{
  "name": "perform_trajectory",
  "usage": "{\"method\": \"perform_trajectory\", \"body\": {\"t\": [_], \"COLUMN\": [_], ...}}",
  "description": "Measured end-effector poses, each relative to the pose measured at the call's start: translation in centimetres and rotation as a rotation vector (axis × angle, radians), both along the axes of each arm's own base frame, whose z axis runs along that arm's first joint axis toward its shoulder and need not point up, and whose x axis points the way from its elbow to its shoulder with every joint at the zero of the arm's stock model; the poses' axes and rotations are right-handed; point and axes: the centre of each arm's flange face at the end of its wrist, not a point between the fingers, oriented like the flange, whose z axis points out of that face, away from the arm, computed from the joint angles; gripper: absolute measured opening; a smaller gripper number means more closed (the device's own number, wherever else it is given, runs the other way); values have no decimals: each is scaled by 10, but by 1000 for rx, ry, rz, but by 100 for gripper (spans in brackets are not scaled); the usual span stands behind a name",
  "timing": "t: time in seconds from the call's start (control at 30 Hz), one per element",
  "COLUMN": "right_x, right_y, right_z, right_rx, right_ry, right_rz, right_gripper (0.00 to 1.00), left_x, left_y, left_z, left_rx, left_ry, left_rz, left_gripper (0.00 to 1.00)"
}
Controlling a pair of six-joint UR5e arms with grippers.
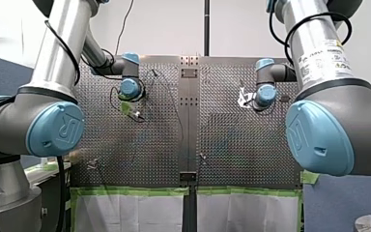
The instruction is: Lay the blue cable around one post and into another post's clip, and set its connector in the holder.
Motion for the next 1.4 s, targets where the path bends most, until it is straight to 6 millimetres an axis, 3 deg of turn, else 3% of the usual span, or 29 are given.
{"method": "perform_trajectory", "body": {"t": [0.37,0.83,1.23,1.4], "right_x": [-20,-66,-115,-132], "right_y": [14,23,35,35], "right_z": [45,111,133,124], "right_rx": [-3,-119,-190,-193], "right_ry": [33,-10,-99,-136], "right_rz": [-34,-23,-23,-19], "right_gripper": [0,0,0,0], "left_x": [0,-4,-5,-5], "left_y": [-1,-12,-14,-15], "left_z": [0,0,0,0], "left_rx": [-2,-6,-5,-5], "left_ry": [1,1,1,1], "left_rz": [-6,-31,-41,-48], "left_gripper": [100,100,100,100]}}
